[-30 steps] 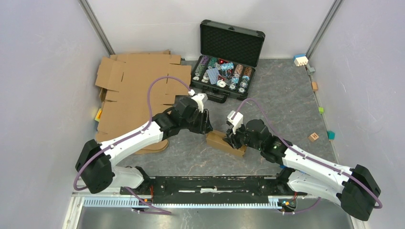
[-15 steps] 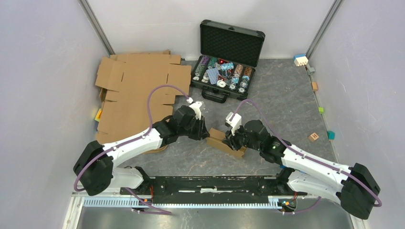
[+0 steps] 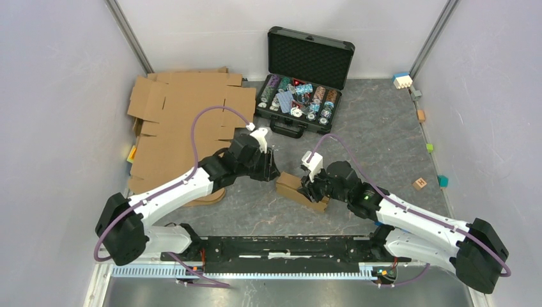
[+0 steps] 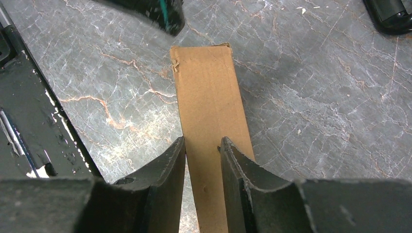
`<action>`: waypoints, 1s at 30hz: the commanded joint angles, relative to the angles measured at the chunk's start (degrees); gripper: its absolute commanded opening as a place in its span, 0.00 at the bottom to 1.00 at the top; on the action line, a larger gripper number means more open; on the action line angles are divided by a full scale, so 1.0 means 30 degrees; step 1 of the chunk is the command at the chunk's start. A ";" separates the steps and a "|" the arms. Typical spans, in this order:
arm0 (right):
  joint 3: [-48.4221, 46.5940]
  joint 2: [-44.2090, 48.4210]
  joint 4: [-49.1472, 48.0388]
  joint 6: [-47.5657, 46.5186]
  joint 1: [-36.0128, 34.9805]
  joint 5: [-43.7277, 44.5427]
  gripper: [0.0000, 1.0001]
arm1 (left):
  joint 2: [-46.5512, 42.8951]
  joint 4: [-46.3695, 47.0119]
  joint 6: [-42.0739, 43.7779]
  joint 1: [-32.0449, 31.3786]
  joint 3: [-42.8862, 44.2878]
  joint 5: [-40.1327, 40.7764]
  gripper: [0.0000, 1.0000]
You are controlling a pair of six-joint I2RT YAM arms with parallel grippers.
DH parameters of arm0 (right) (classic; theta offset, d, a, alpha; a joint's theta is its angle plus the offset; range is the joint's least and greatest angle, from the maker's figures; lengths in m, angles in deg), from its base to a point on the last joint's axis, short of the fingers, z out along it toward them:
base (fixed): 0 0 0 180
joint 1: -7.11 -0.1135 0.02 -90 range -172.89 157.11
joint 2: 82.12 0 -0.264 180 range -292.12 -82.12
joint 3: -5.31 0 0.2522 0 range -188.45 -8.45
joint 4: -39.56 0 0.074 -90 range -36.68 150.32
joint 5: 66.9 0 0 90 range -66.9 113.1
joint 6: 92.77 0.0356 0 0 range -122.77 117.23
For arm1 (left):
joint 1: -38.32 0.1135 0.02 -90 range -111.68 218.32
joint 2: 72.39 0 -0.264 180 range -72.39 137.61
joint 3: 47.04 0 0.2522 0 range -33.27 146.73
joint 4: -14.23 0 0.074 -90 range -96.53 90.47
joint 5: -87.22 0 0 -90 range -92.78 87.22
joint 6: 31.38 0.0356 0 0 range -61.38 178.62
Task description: Fold the paper box
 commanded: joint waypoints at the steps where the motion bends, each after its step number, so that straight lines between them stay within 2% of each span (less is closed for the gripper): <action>1: 0.0152 -0.0232 0.0287 -0.0158 -0.0062 0.0118 0.38 | -0.0011 -0.0163 0.0692 0.0390 0.1253 0.0031 0.43; 4: 0.0122 -0.0321 0.0318 -0.0160 -0.0061 0.0059 0.38 | 0.0553 0.0661 0.0522 0.0443 0.0829 -0.0751 0.40; 10: 0.0136 -0.0353 0.0342 -0.0216 -0.0054 0.0095 0.39 | 0.1921 0.0966 0.0402 0.0439 -0.0180 -0.1410 0.16; 12: 0.0108 -0.0425 0.0346 -0.0245 -0.0054 0.0086 0.39 | 0.2197 0.1308 0.0302 0.0461 -0.0661 -0.1570 0.12; 20: -0.0083 -0.0497 0.0716 -0.0145 -0.0054 0.0684 0.41 | 0.2220 0.0635 0.0539 0.0450 -0.0884 -0.0813 0.11; 25: -0.0090 -0.0500 0.0760 -0.0183 -0.0047 0.0545 0.40 | 0.0612 -0.0246 0.0701 0.0465 -0.0015 0.0043 0.16; 30: -0.0026 -0.0559 0.0763 -0.0223 -0.0062 0.0454 0.40 | -0.0407 0.0062 0.0500 0.0494 0.1185 -0.1148 0.14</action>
